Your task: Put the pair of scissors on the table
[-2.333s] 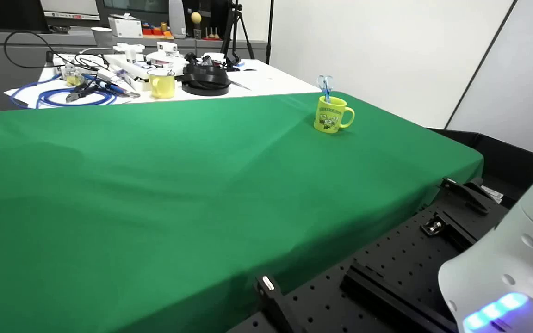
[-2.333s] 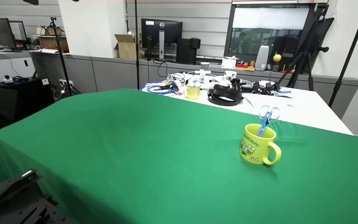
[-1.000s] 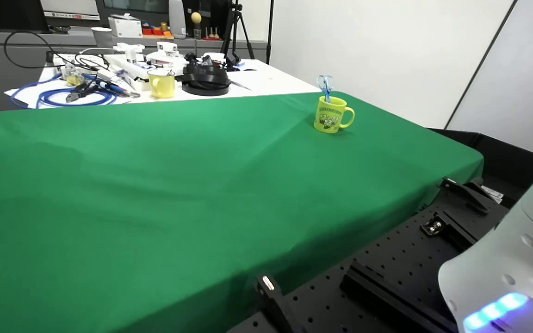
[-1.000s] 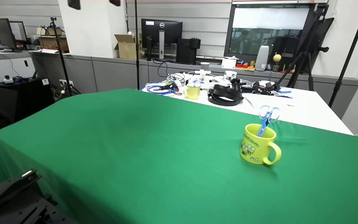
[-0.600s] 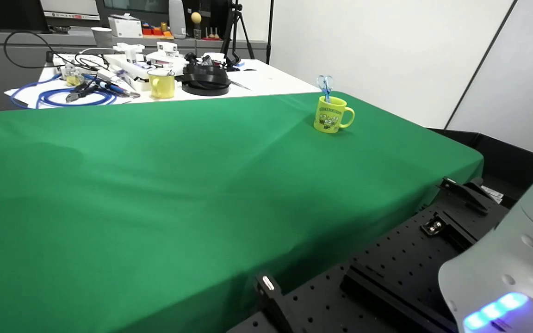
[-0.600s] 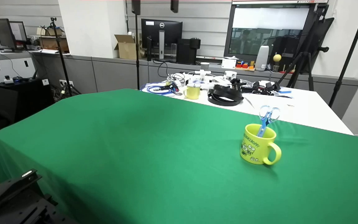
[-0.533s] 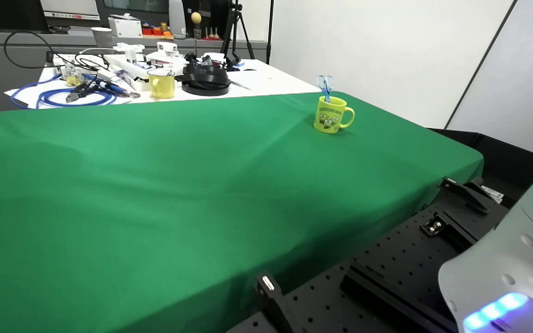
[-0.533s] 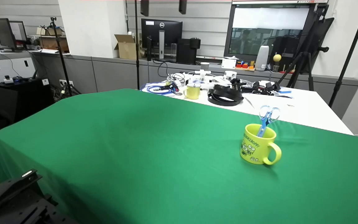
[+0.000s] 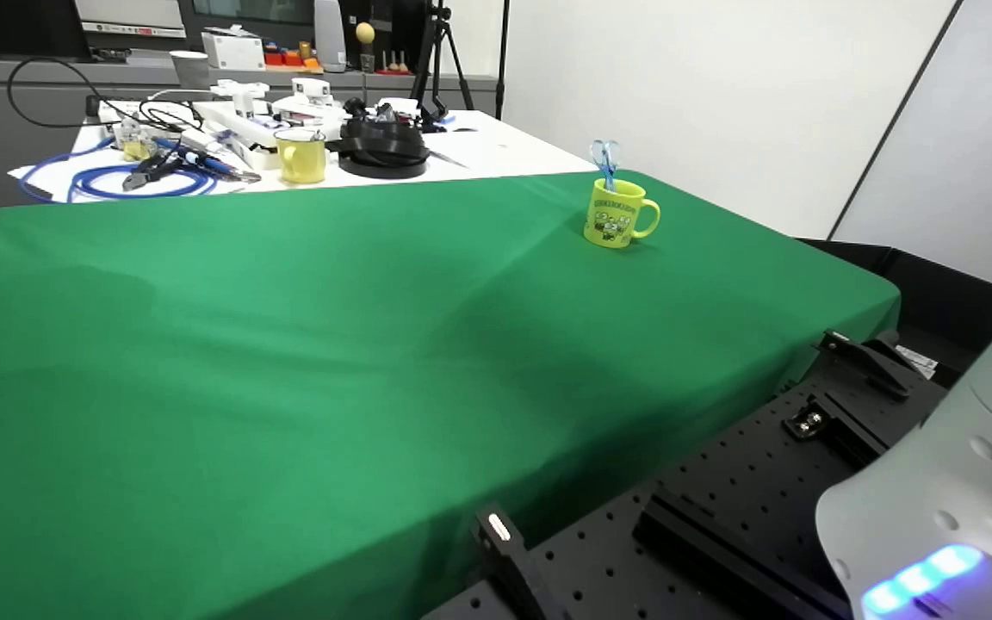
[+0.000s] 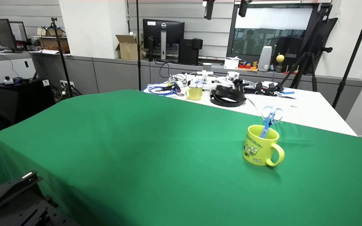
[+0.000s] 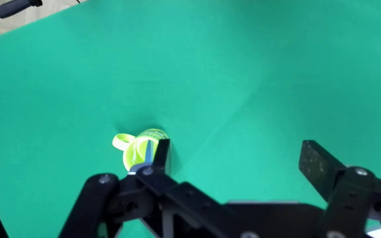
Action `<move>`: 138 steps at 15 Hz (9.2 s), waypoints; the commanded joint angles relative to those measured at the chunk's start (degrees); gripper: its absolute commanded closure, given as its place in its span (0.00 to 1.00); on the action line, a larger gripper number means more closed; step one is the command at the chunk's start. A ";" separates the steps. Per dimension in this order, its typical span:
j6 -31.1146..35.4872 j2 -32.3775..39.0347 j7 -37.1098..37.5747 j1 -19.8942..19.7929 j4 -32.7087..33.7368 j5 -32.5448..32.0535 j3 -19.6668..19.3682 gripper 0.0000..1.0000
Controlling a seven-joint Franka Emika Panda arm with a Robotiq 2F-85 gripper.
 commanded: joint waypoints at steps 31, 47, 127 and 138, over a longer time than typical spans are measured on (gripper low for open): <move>-6.92 37.38 34.05 -10.56 45.63 13.04 -8.84 0.00; -16.34 57.05 62.15 -12.80 63.09 8.98 -7.39 0.00; -30.09 65.80 42.34 3.81 57.22 -5.85 -5.47 0.63; -32.57 47.72 32.08 3.71 55.60 -2.23 -1.99 0.00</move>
